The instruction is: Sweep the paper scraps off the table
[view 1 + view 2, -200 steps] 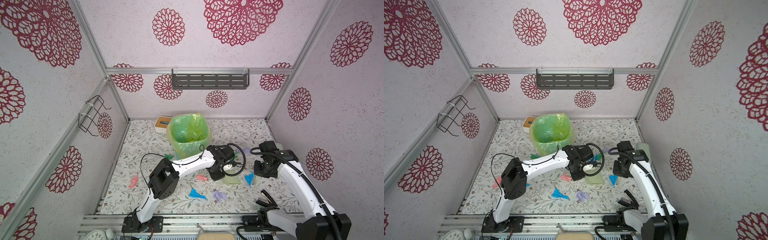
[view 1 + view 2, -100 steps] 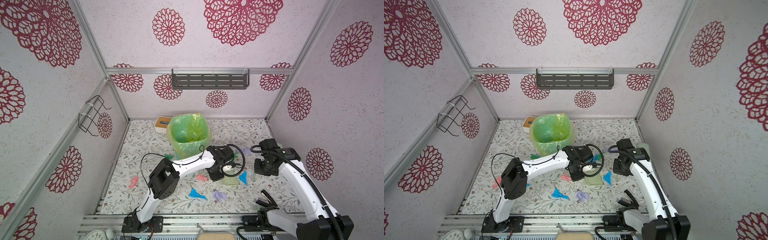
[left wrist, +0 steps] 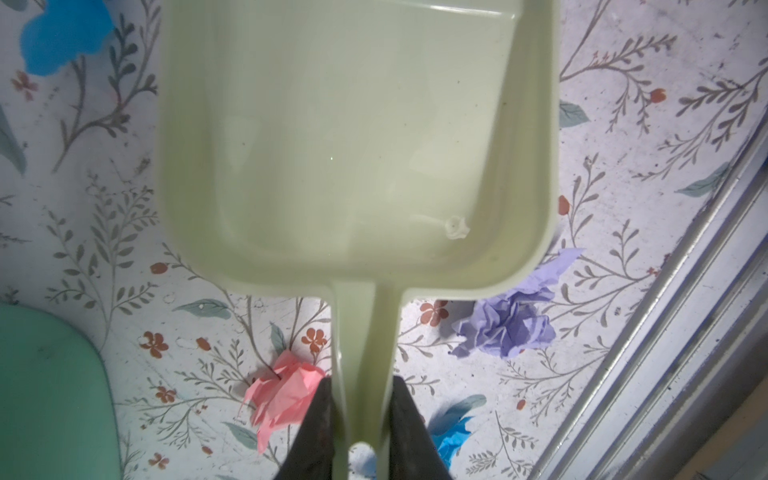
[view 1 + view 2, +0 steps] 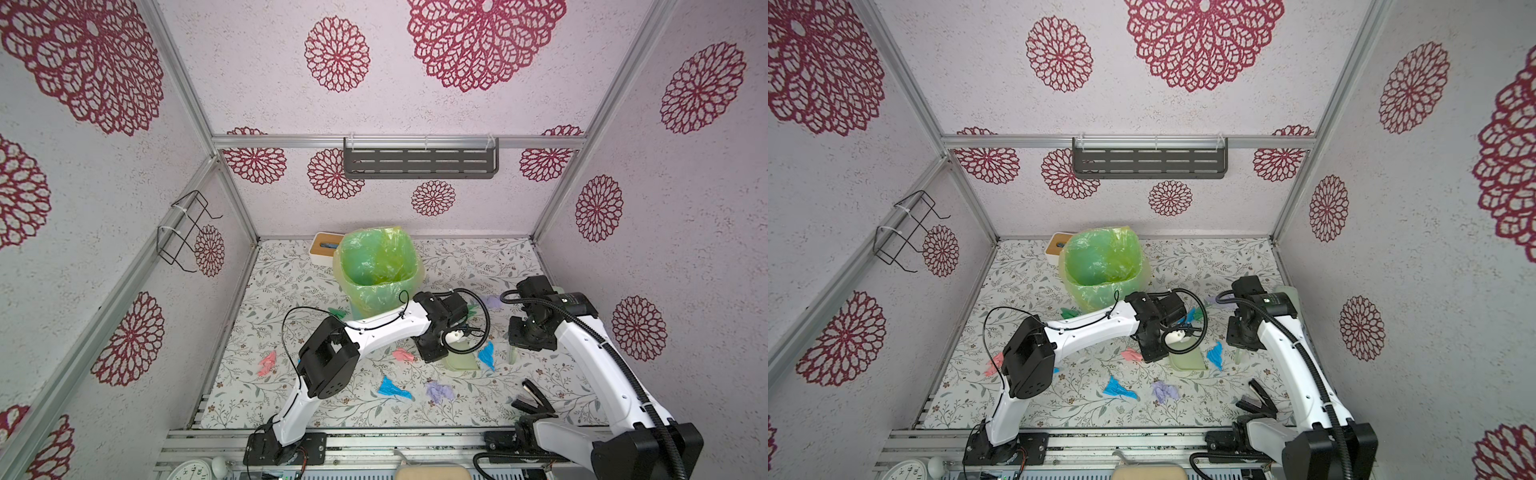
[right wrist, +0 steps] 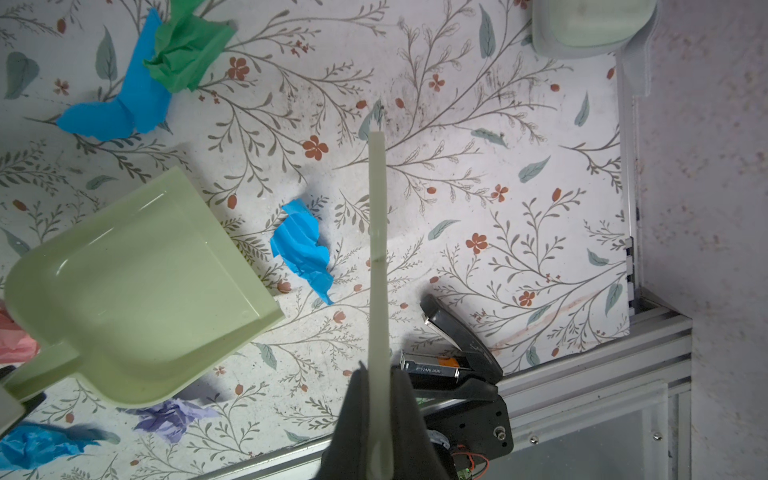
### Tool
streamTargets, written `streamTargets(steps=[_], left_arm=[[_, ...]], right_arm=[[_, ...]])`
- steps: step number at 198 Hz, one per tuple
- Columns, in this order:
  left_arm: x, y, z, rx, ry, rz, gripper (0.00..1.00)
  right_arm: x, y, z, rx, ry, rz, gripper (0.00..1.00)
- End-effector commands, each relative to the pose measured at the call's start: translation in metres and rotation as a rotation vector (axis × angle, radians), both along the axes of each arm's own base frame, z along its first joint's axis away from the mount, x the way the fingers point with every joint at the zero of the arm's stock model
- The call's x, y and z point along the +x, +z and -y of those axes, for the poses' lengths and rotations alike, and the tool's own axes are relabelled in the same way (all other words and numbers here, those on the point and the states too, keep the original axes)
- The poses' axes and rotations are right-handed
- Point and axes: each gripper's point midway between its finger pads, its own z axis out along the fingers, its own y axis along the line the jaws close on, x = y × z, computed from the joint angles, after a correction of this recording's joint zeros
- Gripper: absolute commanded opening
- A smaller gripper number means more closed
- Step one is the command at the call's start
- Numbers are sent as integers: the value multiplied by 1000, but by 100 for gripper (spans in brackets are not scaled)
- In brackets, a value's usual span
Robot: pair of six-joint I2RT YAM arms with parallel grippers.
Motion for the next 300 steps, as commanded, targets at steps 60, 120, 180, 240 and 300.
streamTargets(steps=[60,120,180,240,300], left_arm=[[0,-11,5,13,-26,-10,5],[0,-13,9,7,-33,-18,5],[2,-15,10,6,-37,-10,5],[3,-12,10,-1,-34,2,4],[5,-6,12,-25,-25,16,4]], right_arm=[[0,-7,-4,0,12,-6,0],[-3,-16,-14,27,36,-19,0],[2,-19,-42,96,114,-4,0],[2,-7,-81,233,217,26,0],[0,15,-107,380,243,69,0]])
